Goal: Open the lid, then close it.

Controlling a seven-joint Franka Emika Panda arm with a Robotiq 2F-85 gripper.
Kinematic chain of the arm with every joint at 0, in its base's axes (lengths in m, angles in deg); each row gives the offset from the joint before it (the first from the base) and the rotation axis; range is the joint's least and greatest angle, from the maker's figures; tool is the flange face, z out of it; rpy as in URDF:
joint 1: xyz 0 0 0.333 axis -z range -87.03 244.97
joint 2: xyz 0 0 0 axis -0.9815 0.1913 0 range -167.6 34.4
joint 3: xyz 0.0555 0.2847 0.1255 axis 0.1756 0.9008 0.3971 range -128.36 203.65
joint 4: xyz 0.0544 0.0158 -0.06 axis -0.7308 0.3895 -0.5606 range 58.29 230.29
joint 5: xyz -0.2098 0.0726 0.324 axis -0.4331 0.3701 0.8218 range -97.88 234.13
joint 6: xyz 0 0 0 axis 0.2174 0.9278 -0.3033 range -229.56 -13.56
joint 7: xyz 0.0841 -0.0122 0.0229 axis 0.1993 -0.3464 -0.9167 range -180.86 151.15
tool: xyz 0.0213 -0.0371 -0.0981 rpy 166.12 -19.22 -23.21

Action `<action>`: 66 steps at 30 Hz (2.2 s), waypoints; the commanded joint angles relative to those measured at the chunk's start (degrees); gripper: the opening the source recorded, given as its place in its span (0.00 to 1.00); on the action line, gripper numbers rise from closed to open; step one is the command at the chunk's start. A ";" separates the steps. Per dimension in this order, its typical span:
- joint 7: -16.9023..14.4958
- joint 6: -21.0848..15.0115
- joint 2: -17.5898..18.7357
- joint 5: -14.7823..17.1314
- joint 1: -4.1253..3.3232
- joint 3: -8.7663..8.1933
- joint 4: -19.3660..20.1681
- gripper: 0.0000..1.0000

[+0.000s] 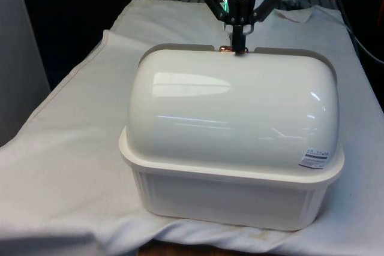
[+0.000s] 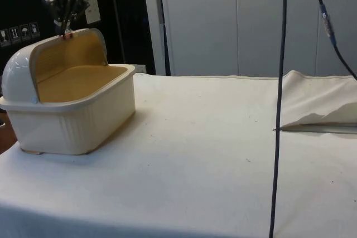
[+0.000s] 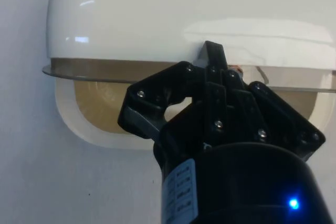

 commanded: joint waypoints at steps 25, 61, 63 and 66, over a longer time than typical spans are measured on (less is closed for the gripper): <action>2.69 1.09 -4.53 -0.40 -1.78 0.57 6.42 0.00; 7.33 3.04 -10.43 1.72 -1.20 5.56 19.25 0.00; 7.05 3.67 -11.29 2.46 -1.15 5.79 20.34 0.00; 7.05 4.18 -12.09 2.69 -1.15 5.84 21.14 0.00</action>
